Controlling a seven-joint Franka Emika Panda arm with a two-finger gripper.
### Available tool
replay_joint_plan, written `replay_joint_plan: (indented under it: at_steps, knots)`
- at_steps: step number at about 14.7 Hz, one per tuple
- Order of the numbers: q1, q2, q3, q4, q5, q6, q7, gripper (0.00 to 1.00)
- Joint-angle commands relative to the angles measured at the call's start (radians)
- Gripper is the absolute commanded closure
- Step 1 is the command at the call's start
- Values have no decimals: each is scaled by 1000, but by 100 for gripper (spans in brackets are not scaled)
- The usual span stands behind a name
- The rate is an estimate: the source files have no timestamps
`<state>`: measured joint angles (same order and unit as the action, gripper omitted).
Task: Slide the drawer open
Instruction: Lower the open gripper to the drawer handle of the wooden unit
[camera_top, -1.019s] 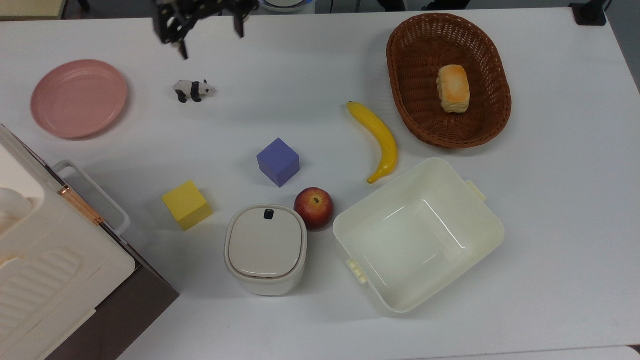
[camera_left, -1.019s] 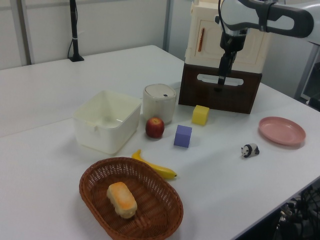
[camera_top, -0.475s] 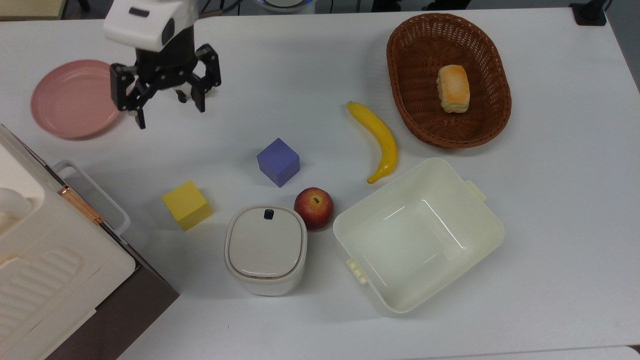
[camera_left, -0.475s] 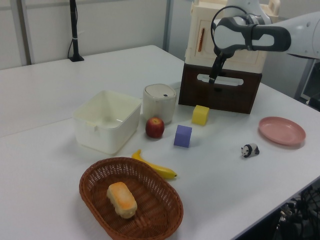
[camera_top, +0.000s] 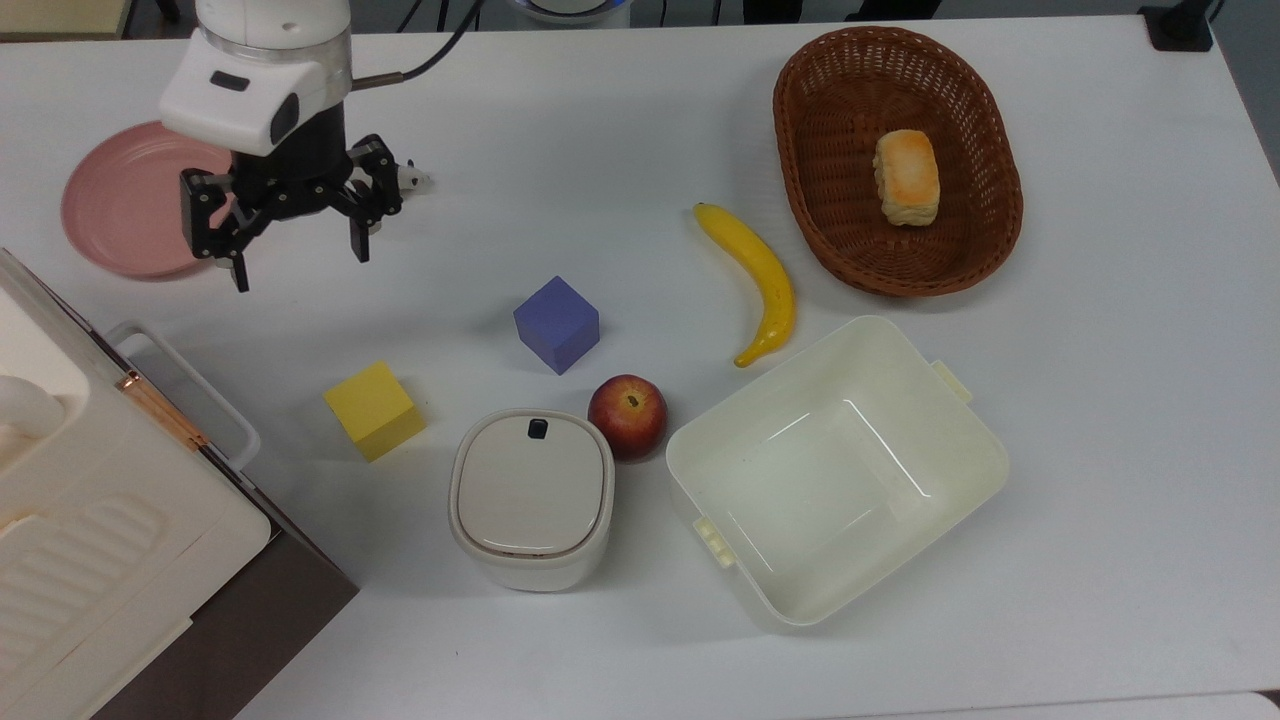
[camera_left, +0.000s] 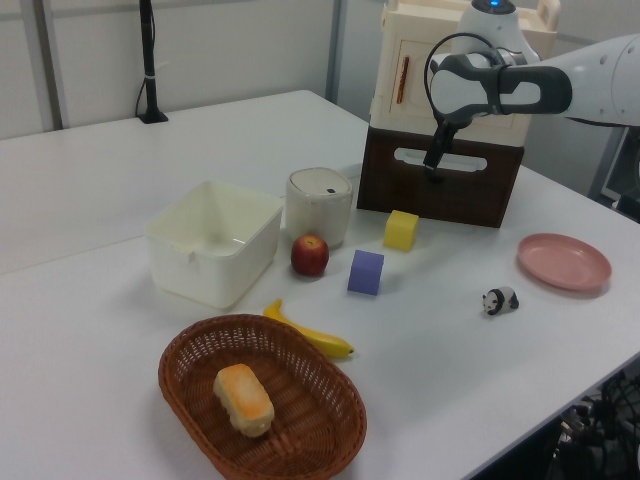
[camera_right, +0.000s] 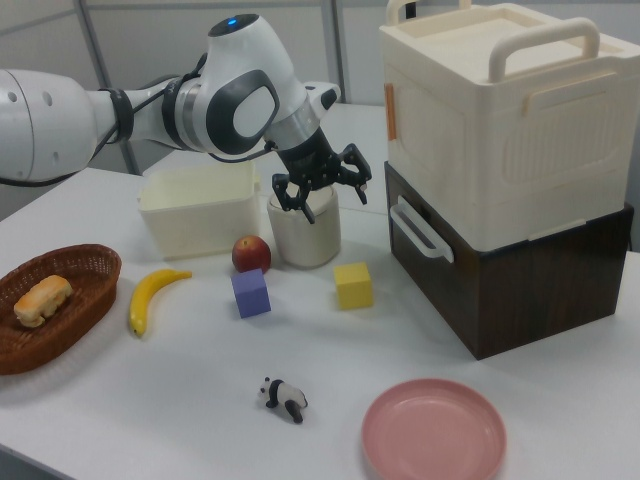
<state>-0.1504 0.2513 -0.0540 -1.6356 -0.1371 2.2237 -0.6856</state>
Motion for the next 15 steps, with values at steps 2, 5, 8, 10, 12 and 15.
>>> replay_joint_plan:
  at_steps: [2,5,8,10,12,15]
  knots:
    - [-27,41,-4,42,-13,24,26,0]
    - [-34,114,-6,106,-15,48,26,0]
    - [-37,158,-4,145,-16,51,26,0]
    - [-49,172,-4,166,-15,51,26,0]
    - [-49,183,-6,168,-15,53,24,0]
    - [-57,212,-4,211,-15,53,23,0]
